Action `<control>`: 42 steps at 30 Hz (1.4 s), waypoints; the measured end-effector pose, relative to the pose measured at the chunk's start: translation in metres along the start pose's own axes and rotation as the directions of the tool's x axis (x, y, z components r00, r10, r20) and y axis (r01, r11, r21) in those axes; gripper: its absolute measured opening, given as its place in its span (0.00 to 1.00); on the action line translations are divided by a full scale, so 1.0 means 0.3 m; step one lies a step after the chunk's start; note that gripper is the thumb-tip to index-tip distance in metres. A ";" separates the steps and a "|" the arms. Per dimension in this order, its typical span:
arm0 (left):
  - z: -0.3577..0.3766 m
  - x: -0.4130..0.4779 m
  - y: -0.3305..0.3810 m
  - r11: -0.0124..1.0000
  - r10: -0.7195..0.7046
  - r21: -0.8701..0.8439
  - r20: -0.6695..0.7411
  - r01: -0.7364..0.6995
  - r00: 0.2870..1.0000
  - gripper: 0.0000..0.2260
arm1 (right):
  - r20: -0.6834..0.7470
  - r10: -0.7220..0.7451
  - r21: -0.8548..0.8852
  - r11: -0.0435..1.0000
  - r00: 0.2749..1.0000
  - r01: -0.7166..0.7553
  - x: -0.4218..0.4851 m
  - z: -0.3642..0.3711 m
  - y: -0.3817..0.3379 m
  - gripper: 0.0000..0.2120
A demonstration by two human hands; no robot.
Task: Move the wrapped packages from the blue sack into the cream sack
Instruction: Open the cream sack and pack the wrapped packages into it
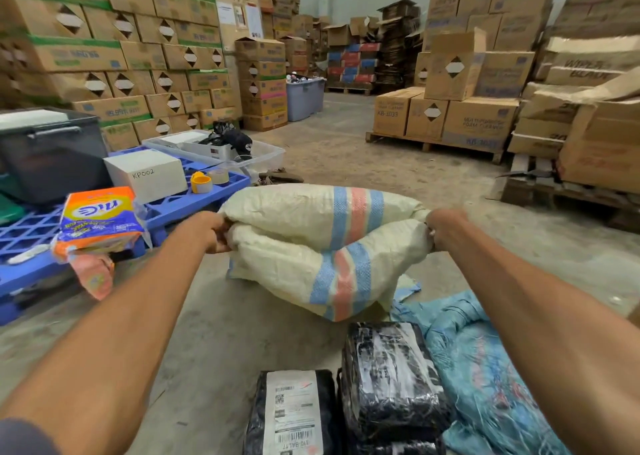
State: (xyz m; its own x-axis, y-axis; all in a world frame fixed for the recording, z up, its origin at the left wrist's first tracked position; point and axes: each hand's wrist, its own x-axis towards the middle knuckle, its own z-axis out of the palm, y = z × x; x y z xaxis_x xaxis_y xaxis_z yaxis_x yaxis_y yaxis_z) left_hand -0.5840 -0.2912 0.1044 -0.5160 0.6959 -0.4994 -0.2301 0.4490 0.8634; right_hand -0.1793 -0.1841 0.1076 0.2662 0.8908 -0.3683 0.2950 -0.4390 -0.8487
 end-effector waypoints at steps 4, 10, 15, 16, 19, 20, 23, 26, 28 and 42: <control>-0.084 0.026 0.037 0.798 -0.273 -0.545 0.056 0.259 0.960 0.07 | 0.282 0.240 0.478 0.805 0.929 -0.353 -0.115 -0.026 -0.030 0.08; -0.233 0.038 -0.025 0.667 -0.255 -0.704 0.092 0.244 0.963 0.17 | 0.398 0.353 0.545 0.652 0.847 -0.527 -0.044 -0.089 0.042 0.11; -0.242 -0.009 -0.006 0.772 -0.182 -0.607 0.072 0.188 0.981 0.09 | 0.400 0.305 0.386 0.799 0.864 -0.461 -0.011 -0.065 0.051 0.13; -0.238 -0.025 0.000 0.816 -0.137 -0.553 0.097 0.167 0.986 0.08 | 0.414 0.281 0.332 0.839 0.866 -0.432 -0.023 -0.062 0.045 0.11; -0.217 -0.073 0.012 0.982 0.001 -0.186 0.139 0.025 0.990 0.16 | 0.399 0.257 0.300 0.871 0.880 -0.390 -0.057 -0.073 0.042 0.14; -0.207 -0.079 0.017 0.999 0.019 -0.038 0.128 -0.014 0.992 0.22 | 0.398 0.219 0.352 0.860 0.891 -0.369 -0.080 -0.069 0.042 0.16; -0.164 -0.079 0.031 0.958 0.084 0.271 0.039 -0.092 0.996 0.35 | 0.426 0.067 0.422 0.868 0.902 -0.264 -0.145 -0.068 0.037 0.31; -0.129 -0.030 0.038 0.821 0.301 0.542 -0.138 -0.182 0.944 0.48 | 0.478 -0.068 0.156 0.988 0.876 -0.008 -0.179 -0.065 0.024 0.35; -0.128 -0.011 0.036 0.767 0.403 0.604 -0.191 -0.216 0.895 0.55 | 0.461 -0.037 -0.068 0.995 0.887 0.077 -0.170 -0.074 0.021 0.46; -0.036 -0.062 0.007 0.748 0.580 0.517 -0.202 -0.417 0.790 0.26 | -0.121 -0.482 -0.790 0.576 0.868 0.209 -0.099 0.020 0.096 0.13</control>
State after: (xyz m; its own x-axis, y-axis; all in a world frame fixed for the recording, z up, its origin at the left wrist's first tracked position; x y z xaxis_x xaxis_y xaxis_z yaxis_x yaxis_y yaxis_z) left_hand -0.5839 -0.3093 0.1165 -0.7073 0.6966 0.1205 0.4694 0.3353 0.8168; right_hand -0.1842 -0.2225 0.0918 0.2003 0.9704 0.1352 0.9507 -0.1592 -0.2660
